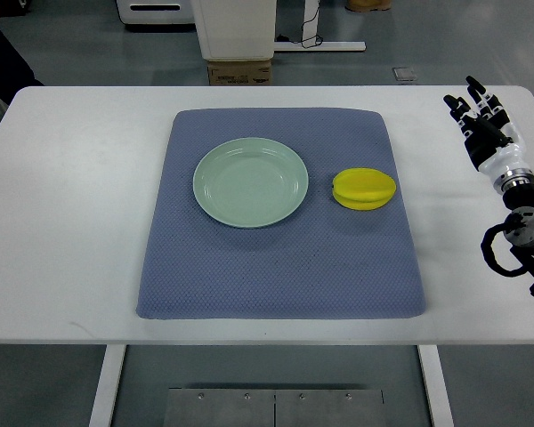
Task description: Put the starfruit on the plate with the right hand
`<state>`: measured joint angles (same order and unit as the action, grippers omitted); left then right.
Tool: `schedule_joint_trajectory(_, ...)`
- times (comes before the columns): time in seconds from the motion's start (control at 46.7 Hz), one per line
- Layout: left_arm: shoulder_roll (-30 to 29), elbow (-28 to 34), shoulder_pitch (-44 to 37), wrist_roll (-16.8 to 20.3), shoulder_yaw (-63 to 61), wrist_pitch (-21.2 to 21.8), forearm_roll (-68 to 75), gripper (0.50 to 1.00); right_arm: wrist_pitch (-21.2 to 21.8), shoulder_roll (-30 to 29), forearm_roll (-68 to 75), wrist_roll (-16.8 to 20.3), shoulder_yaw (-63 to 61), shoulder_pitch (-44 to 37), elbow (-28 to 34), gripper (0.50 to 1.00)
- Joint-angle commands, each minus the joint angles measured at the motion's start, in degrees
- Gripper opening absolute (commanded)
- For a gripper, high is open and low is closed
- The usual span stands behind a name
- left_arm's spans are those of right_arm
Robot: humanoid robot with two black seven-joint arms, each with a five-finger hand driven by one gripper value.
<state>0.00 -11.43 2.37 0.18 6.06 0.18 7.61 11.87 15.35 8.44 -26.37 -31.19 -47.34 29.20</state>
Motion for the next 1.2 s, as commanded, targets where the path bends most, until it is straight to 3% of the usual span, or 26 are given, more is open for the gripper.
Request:
schedule_joint_trajectory(0.0, 0.0, 0.0, 0.0, 0.0, 0.0, 0.0, 0.0, 1.000, 0.0, -0.1, 0.0, 0.0, 0.0, -0.1, 0.1, 1.000)
schedule_joint_trajectory(0.128, 0.0, 0.0, 0.0, 0.0, 0.0, 0.0, 0.0, 1.000, 0.8, -0.1, 0.0, -0.1, 0.1, 0.1, 0.2, 1.000)
schedule_joint_trajectory(0.428, 0.0, 0.0, 0.0, 0.0, 0.0, 0.0, 0.0, 1.000, 8.7, 1.2, 0.0, -0.1, 0.1, 0.8, 0.2, 1.000)
schedule_joint_trajectory(0.599, 0.0, 0.0, 0.0, 0.0, 0.0, 0.0, 0.0, 1.000, 9.8, 1.9, 0.0, 0.0, 0.2, 1.7, 0.2, 1.000)
schedule_joint_trajectory(0.792, 0.0, 0.0, 0.0, 0.0, 0.0, 0.0, 0.0, 1.000, 15.3, 2.9, 0.0, -0.1, 0.1, 2.4, 0.4, 1.000)
schedule_joint_trajectory(1.092, 0.0, 0.0, 0.0, 0.0, 0.0, 0.0, 0.0, 1.000, 16.3, 3.1, 0.0, -0.3, 0.1, 2.6, 0.5, 1.000)
schedule_joint_trajectory(1.177, 0.0, 0.0, 0.0, 0.0, 0.0, 0.0, 0.0, 1.000, 16.5, 3.1, 0.0, -1.8, 0.2, 2.6, 0.5, 1.000)
